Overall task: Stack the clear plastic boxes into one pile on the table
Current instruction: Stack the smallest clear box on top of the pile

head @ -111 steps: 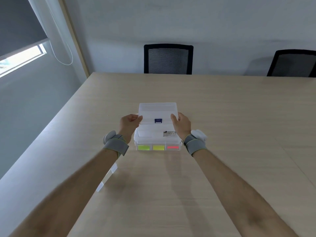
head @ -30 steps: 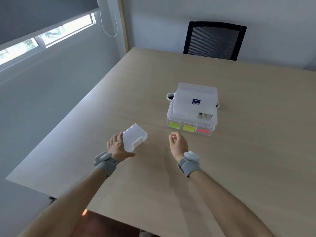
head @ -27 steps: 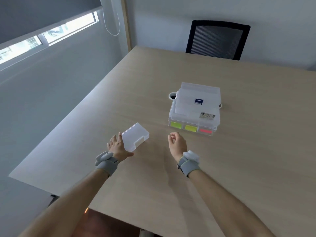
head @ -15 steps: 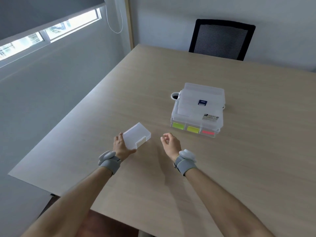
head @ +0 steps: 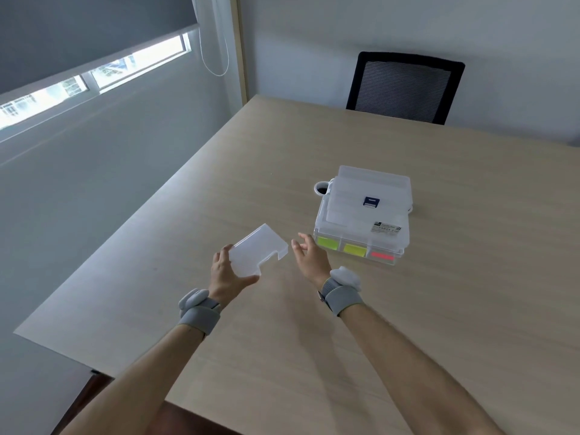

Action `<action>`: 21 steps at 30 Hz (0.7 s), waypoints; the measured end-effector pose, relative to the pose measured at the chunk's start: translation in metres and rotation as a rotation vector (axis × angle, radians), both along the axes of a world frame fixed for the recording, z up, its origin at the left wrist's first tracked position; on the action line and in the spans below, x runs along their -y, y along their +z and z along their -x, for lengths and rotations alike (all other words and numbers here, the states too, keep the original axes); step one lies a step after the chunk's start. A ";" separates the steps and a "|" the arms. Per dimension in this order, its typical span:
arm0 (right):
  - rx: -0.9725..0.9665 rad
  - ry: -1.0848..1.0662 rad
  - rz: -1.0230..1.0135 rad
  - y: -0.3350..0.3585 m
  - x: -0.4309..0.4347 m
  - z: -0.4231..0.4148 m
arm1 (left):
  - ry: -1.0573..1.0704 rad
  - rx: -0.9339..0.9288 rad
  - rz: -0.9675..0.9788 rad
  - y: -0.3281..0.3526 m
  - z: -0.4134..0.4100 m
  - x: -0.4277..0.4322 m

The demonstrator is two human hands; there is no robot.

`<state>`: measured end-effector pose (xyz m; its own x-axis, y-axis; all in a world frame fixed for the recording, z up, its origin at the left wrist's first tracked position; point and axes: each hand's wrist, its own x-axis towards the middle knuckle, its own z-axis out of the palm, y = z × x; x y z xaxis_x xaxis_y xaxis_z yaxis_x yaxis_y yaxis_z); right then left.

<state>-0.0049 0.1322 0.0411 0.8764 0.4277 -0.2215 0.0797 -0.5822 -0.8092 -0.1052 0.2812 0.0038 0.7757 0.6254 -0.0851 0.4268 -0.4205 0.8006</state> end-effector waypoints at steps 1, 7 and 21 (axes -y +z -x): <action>-0.004 0.001 -0.009 0.004 -0.001 -0.002 | -0.002 0.019 0.004 0.003 -0.002 0.000; 0.056 0.042 -0.056 0.036 -0.003 -0.009 | -0.066 0.128 -0.077 0.031 -0.021 -0.002; 0.234 -0.165 -0.316 0.101 0.040 -0.035 | -0.214 0.398 -0.131 0.111 -0.080 0.020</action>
<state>0.0304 0.0925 0.1424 0.9497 0.2926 0.1115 0.2094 -0.3290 -0.9208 -0.0254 0.2608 0.1147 0.8444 0.4336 0.3144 -0.0100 -0.5742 0.8187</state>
